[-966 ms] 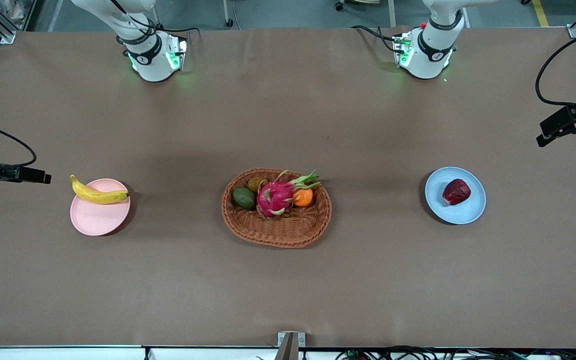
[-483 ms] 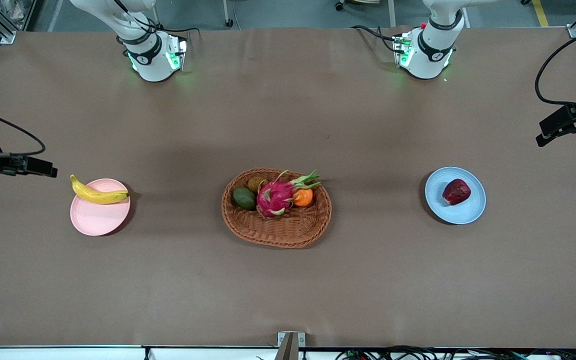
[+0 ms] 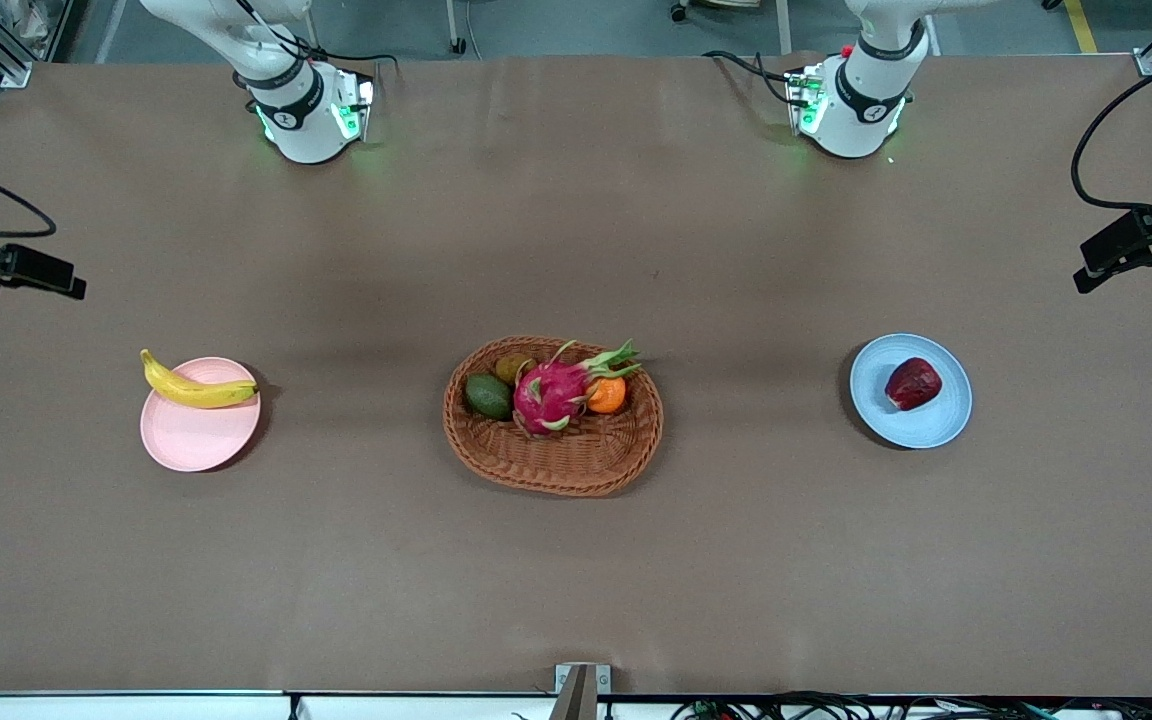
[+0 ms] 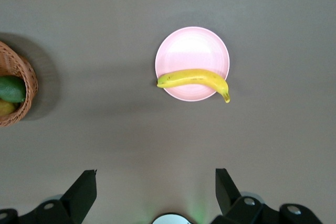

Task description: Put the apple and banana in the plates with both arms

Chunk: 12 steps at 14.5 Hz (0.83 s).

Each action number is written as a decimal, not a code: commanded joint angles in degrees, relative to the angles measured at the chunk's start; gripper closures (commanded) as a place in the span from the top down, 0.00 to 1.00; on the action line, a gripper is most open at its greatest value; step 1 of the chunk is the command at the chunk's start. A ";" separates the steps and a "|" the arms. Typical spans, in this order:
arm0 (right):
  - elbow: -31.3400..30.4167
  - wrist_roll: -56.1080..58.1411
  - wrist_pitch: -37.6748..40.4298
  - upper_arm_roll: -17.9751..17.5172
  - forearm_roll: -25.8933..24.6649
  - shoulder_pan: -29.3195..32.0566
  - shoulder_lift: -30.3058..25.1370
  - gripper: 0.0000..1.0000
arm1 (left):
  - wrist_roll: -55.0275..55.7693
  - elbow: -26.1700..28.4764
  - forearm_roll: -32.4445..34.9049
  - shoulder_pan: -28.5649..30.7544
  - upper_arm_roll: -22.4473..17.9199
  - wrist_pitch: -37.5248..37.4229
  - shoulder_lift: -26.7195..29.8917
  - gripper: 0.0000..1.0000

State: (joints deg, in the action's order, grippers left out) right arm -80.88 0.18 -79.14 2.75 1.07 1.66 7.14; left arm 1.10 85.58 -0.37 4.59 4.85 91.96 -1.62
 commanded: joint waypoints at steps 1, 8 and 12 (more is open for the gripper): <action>-6.56 -0.71 -1.28 0.06 -1.07 -0.69 -6.34 1.00 | -1.19 -0.59 -0.33 0.34 0.24 -0.73 0.30 1.00; -9.47 -0.88 -0.85 2.52 -1.95 -2.81 -10.65 1.00 | -1.10 -0.59 -0.51 0.25 0.33 -0.73 0.30 1.00; -9.47 -0.79 0.56 2.34 -1.95 -2.28 -12.67 1.00 | -1.10 -0.59 -0.42 0.25 0.33 -0.73 0.30 1.00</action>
State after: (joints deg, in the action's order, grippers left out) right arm -87.87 0.18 -78.72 4.72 0.20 -0.20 -2.51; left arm 1.08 85.58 -0.37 4.56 4.97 91.96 -1.62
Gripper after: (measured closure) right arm 0.000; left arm 0.000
